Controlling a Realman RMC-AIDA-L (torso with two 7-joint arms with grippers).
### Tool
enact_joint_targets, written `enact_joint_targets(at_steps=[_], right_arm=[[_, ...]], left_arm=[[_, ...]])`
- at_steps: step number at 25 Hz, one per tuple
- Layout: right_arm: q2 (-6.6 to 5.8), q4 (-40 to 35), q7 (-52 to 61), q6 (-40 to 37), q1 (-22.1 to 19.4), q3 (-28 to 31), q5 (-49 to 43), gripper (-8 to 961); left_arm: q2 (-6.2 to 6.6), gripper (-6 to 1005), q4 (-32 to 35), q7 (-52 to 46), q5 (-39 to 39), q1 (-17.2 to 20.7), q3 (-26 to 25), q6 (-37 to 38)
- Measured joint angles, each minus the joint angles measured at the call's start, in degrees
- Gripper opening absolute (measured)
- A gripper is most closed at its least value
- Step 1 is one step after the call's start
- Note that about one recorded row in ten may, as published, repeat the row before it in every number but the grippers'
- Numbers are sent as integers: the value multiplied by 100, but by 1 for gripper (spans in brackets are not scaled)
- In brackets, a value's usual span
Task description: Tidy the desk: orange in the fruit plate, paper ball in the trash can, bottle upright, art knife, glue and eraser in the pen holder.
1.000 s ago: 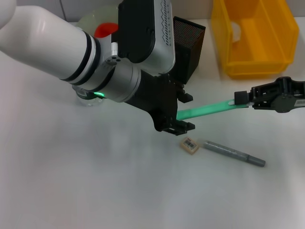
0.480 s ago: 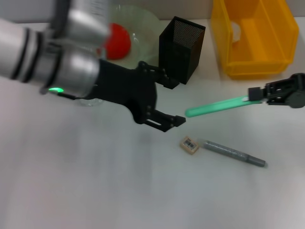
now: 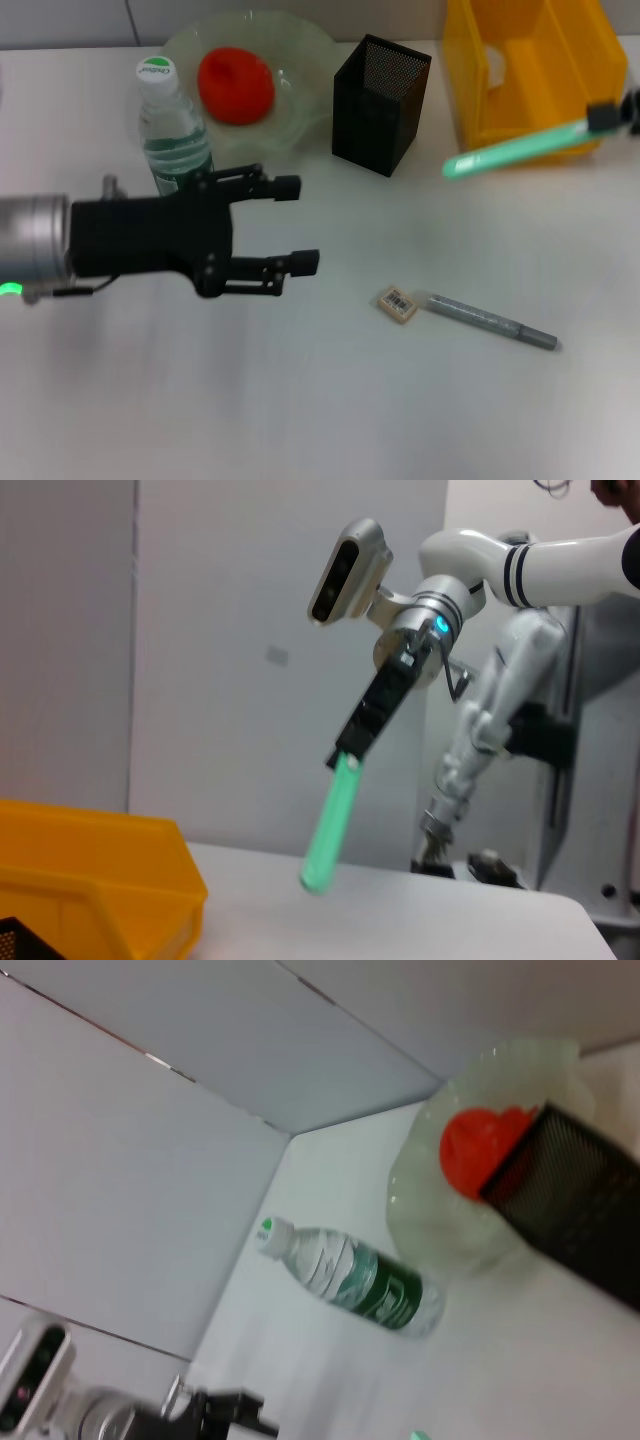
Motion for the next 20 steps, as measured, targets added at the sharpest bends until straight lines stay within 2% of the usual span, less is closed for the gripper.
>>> enact_joint_targets(at_steps=[3, 8, 10, 14, 18, 19, 20], right_arm=[[-171, -371, 290, -66, 277, -74, -21, 202], [-488, -559, 555, -33, 995, -194, -430, 213], [-542, -580, 580, 60, 1337, -237, -806, 217], [-533, -575, 585, 421, 1938, -364, -1504, 225], [-426, -562, 637, 870, 2313, -887, -1679, 234], [-357, -556, 658, 1080, 2419, -1145, -1684, 236], [-357, -556, 658, 1080, 2419, -1145, -1684, 238]], left_arm=[[-6, 831, -484, 562, -5, 132, -209, 17], [-30, 824, -982, 1120, -5, 318, -277, -119], [-30, 823, -1144, 1184, -6, 321, -310, -133], [-29, 823, -1221, 1192, -6, 322, -320, -133], [-36, 822, -1281, 1194, -17, 350, -331, -127], [-35, 822, -1291, 1194, -40, 365, -337, -121], [-35, 822, -1291, 1194, -40, 365, -337, -121]])
